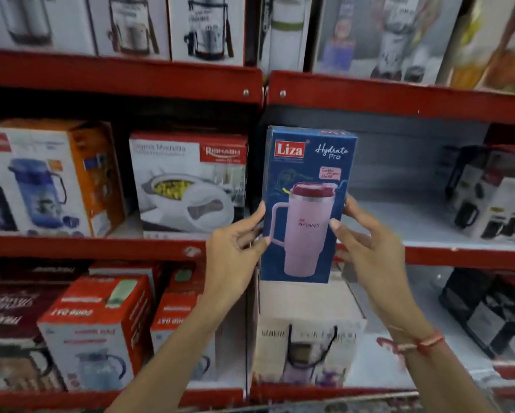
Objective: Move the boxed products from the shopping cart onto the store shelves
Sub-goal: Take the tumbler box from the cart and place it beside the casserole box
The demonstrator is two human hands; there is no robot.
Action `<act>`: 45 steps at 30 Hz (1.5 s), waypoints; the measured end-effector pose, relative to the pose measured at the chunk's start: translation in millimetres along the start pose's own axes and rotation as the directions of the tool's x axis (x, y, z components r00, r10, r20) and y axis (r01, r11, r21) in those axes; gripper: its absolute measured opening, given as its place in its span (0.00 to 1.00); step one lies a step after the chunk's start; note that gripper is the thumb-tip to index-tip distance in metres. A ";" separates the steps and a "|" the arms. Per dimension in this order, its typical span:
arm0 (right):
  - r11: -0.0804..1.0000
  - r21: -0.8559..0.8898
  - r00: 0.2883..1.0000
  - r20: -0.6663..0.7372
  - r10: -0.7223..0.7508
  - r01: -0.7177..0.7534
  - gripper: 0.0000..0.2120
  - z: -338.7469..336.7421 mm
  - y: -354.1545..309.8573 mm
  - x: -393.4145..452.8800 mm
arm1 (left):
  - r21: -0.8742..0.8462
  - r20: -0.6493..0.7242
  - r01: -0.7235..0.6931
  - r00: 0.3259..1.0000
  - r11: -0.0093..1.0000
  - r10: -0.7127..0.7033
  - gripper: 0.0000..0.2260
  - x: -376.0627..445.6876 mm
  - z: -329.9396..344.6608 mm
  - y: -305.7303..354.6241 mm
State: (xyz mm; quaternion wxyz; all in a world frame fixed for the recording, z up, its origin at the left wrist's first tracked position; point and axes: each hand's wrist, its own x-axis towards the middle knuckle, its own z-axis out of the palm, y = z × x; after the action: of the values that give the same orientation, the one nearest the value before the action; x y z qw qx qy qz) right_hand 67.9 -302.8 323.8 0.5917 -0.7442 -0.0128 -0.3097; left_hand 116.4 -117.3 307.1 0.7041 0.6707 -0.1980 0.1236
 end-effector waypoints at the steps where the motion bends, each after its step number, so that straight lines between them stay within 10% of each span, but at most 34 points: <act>1: 1.000 -0.025 1.000 -0.018 -0.012 0.012 0.22 0.8 2.4 14.4 | 0.003 -0.003 -0.011 1.000 1.000 0.011 0.25 12.2 5.7 -2.4; 15: 0.999 0.038 0.989 -0.142 0.040 -0.035 0.27 35.4 95.9 117.4 | 0.117 -0.018 -0.040 0.999 0.992 0.042 0.27 111.4 42.4 -85.4; 22: 0.963 -0.266 0.963 -0.247 -0.110 0.042 0.26 51.0 93.6 102.7 | 0.231 0.059 -0.120 0.992 0.965 0.110 0.20 99.7 15.6 -78.6; 27: 0.968 -0.110 0.970 -0.062 -0.234 0.226 0.19 101.7 64.5 66.2 | 0.563 -0.329 -0.351 0.735 0.748 0.593 0.13 80.2 -67.5 -65.8; 29: 0.993 -0.020 0.980 0.165 -0.113 0.117 0.27 124.3 56.4 58.7 | 0.563 -0.469 -0.202 0.720 0.802 0.511 0.16 84.4 -103.8 -68.2; 33: 0.988 0.001 0.890 0.434 0.137 -0.153 0.38 153.5 43.7 51.1 | 0.301 -0.420 0.087 0.906 0.950 0.050 0.28 84.9 -144.7 -72.3; 45: 0.990 -0.009 0.911 0.390 0.136 -0.144 0.41 159.2 38.5 27.3 | 0.318 -0.277 0.164 0.958 0.934 -0.074 0.27 57.8 -159.8 -57.2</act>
State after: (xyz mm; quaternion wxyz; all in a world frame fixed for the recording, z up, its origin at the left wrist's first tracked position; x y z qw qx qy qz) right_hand 175.8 -182.4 286.0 0.6054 -0.7839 -0.0799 -0.1121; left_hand 211.1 32.1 278.1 0.6046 0.7702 -0.0382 0.1994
